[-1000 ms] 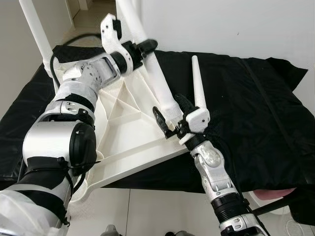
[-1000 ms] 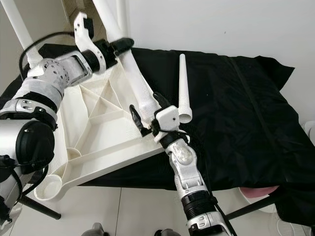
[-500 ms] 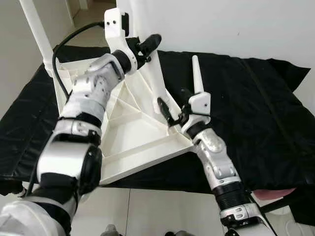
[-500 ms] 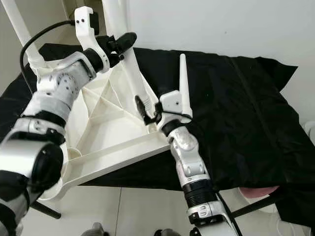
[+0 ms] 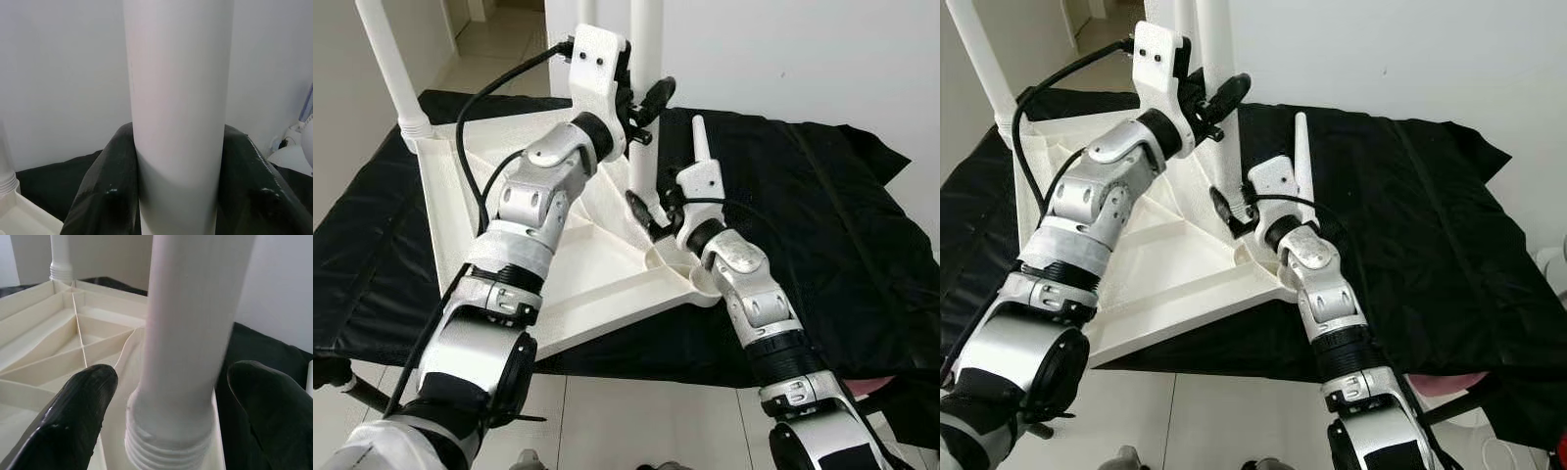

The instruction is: Building children table

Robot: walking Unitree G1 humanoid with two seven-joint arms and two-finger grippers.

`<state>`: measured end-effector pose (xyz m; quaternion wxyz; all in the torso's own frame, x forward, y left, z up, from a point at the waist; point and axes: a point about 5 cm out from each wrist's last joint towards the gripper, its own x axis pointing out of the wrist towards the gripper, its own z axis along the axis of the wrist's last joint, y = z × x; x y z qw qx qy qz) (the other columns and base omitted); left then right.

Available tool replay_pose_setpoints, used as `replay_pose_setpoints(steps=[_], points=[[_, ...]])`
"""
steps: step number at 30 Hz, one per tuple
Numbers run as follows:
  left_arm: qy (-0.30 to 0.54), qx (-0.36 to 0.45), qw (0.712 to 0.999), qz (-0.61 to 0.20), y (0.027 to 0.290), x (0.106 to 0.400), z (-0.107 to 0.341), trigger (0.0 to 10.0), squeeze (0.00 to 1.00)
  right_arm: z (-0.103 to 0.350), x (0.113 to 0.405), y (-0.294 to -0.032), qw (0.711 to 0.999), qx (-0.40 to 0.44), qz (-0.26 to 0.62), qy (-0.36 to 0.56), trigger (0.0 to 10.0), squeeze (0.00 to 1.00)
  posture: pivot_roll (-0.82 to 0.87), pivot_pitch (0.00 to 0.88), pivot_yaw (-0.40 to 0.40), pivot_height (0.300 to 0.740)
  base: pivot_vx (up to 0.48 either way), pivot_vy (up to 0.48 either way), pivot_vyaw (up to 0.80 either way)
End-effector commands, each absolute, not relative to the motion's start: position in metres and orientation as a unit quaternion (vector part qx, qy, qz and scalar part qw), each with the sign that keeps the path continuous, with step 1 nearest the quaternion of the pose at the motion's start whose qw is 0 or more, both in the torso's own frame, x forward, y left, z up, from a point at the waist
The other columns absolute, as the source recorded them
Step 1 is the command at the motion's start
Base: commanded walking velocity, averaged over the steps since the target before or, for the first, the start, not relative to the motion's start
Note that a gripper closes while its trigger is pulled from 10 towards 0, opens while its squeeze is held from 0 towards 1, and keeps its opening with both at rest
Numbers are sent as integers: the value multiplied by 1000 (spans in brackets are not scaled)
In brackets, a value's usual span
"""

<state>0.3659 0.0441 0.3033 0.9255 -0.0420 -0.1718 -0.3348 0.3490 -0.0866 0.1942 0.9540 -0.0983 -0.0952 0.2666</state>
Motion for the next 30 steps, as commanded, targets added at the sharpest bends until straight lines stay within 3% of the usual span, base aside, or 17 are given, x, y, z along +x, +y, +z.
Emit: replay_pose_setpoints(steps=[1, 9, 27, 28, 30], points=[[-175, -37, 929, -324, 41, 363, 306, 10000, 0, 193, 351, -85, 952, -110, 271, -87, 10000, 0, 32, 0, -75, 740, 0, 0, 0], [-182, -31, 923, -336, 22, 348, 305, 10000, 0, 199, 360, -81, 954, -120, 261, -84, 10000, 0, 41, 0, -84, 740, 0, 0, 0], [-186, -25, 922, -338, 15, 342, 309, 10000, 0, 200, 364, -86, 955, -131, 252, -84, 10000, 0, 37, 0, -86, 740, 0, 0, 0], [-186, -25, 922, -338, 15, 342, 309, 10000, 0, 200, 364, -86, 956, -132, 250, -85, 8078, 0, 37, 0, -86, 740, 0, 0, 0], [-186, -25, 922, -338, 15, 341, 309, 10000, 0, 200, 364, -87, 956, -133, 248, -85, 8078, 0, 37, 0, -86, 740, 0, 0, 0]])
